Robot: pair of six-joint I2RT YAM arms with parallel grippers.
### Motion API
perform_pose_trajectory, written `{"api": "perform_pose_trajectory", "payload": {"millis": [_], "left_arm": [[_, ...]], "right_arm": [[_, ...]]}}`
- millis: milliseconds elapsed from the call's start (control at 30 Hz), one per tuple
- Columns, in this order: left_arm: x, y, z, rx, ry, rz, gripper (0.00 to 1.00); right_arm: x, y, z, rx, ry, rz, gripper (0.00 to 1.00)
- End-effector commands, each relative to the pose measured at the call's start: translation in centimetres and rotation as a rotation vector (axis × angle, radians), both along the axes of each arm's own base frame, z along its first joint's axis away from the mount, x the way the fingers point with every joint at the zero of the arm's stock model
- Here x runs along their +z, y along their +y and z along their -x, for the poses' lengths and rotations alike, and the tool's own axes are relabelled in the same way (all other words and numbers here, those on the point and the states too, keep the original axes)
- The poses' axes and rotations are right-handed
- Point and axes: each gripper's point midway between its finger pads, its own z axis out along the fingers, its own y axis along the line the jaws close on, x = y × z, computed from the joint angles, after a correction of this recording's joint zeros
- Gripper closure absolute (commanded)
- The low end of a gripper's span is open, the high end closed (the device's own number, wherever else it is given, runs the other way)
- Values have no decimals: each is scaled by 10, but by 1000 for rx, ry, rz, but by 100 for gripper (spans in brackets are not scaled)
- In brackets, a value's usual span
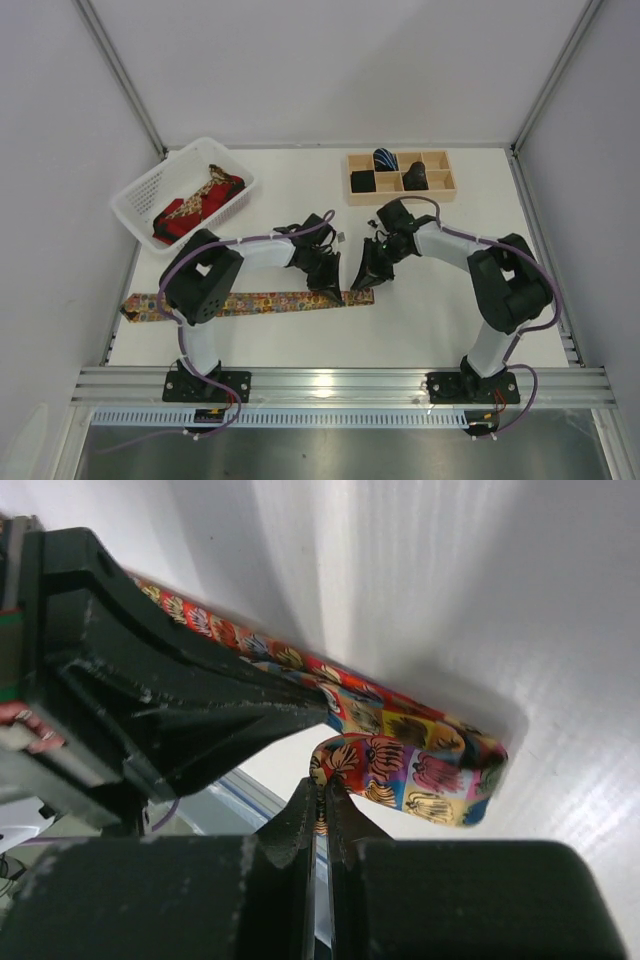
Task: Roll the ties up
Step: Roll the tie
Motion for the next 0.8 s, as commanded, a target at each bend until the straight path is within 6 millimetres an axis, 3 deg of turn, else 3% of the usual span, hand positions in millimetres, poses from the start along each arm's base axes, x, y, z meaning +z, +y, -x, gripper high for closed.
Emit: {"api": "perform_pose_trajectory", "payload": {"millis": [0,300,533,667,767], "left_arm": [[1,5,-1,16,-25,2,98],[4,9,3,22,-29,2,98],[31,20,0,35,-44,17,97],[51,15,1,34,-53,74,95],[55,10,0,45,-40,100,95]], "right_arm": [[1,21,-7,10,-7,-34,100],[-25,29,-7,29,3,-12,99],[-25,30,-2,59,-7,-27,73],[-14,31,3,70,-29,-74,62],[-8,35,10,79,-23,-128,61]]}}
